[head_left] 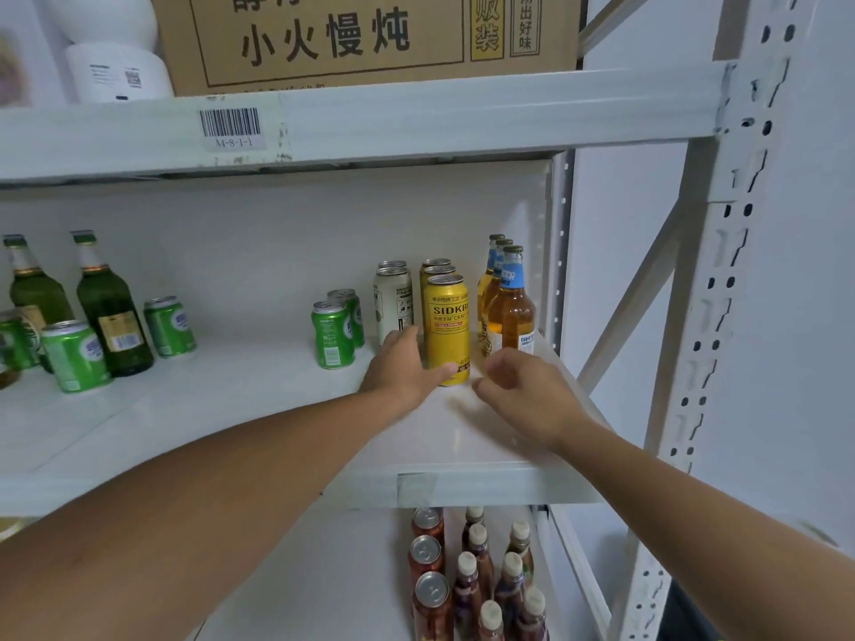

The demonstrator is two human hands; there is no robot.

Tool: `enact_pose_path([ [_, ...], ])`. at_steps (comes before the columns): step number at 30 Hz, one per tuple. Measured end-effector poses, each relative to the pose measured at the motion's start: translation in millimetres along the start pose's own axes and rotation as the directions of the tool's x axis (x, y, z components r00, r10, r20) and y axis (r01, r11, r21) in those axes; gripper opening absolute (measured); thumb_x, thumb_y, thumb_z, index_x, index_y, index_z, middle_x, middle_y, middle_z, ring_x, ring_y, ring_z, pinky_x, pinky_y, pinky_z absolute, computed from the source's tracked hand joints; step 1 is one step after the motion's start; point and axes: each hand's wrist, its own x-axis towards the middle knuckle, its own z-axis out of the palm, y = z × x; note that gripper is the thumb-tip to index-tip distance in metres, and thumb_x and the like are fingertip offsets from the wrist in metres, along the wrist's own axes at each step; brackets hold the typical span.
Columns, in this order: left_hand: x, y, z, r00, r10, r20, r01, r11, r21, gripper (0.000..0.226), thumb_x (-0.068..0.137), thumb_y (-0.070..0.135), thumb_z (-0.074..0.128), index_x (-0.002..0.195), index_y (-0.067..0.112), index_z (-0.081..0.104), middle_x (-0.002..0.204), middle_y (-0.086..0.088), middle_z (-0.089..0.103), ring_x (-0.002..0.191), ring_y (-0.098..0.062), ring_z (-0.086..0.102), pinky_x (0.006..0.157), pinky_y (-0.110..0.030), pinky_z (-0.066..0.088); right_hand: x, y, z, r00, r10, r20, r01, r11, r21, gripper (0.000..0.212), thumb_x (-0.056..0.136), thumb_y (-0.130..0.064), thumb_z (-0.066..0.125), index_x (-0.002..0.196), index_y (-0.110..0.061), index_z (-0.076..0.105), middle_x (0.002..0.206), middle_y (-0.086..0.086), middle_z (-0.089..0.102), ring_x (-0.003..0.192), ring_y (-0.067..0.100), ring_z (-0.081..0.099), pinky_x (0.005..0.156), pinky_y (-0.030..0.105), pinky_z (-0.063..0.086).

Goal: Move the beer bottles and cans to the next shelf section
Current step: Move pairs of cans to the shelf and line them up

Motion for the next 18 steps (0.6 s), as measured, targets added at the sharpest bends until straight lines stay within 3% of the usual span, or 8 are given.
enact_pose_path([
  [2,-16,-14,-17,0.997,0.078,0.011,-0.079,0.986,0.144,0.069,0.093,0.058,0.074,0.149,0.024,0.055,0.148,-0.001,0.059,0.131,-0.023,0.062,0.107,-0.045,0.055,3,-6,7,0.999,-0.032,0.037,0.033,0.999,-0.036,0.035,0.094,-0.046,0.070,0.127,-0.033,0.069,0.127,-0.009,0.071,0.114,0.013,0.064,0.097,0.035,0.053],
  [5,-35,-40,-52,0.995,0.090,0.036,-0.097,0.955,0.282,0.058,0.101,0.057,0.064,0.149,0.025,0.059,0.149,0.003,0.059,0.133,-0.019,0.060,0.107,-0.040,0.052,9,-21,21,0.993,-0.073,0.097,0.083,0.991,-0.102,0.044,0.095,-0.047,0.070,0.135,-0.031,0.068,0.131,-0.008,0.070,0.115,0.017,0.064,0.098,0.039,0.055],
  [8,-53,-71,-93,0.999,0.028,0.021,-0.034,0.945,0.324,0.055,0.102,0.056,0.062,0.148,0.024,0.061,0.146,0.003,0.062,0.131,-0.016,0.060,0.109,-0.037,0.050,16,-39,41,0.983,-0.125,0.135,0.141,0.983,-0.115,0.050,0.092,-0.051,0.070,0.137,-0.030,0.067,0.129,-0.003,0.070,0.118,0.022,0.066,0.100,0.044,0.057],
  [18,-125,-154,-220,0.980,-0.161,-0.117,0.196,0.889,0.414,0.053,0.105,0.055,0.056,0.151,0.029,0.058,0.148,0.007,0.061,0.136,-0.016,0.055,0.112,-0.036,0.047,2,-125,126,0.946,-0.235,0.225,0.252,0.966,-0.051,0.052,0.092,-0.053,0.071,0.140,-0.032,0.066,0.137,-0.007,0.068,0.122,0.016,0.065,0.103,0.038,0.053],
])
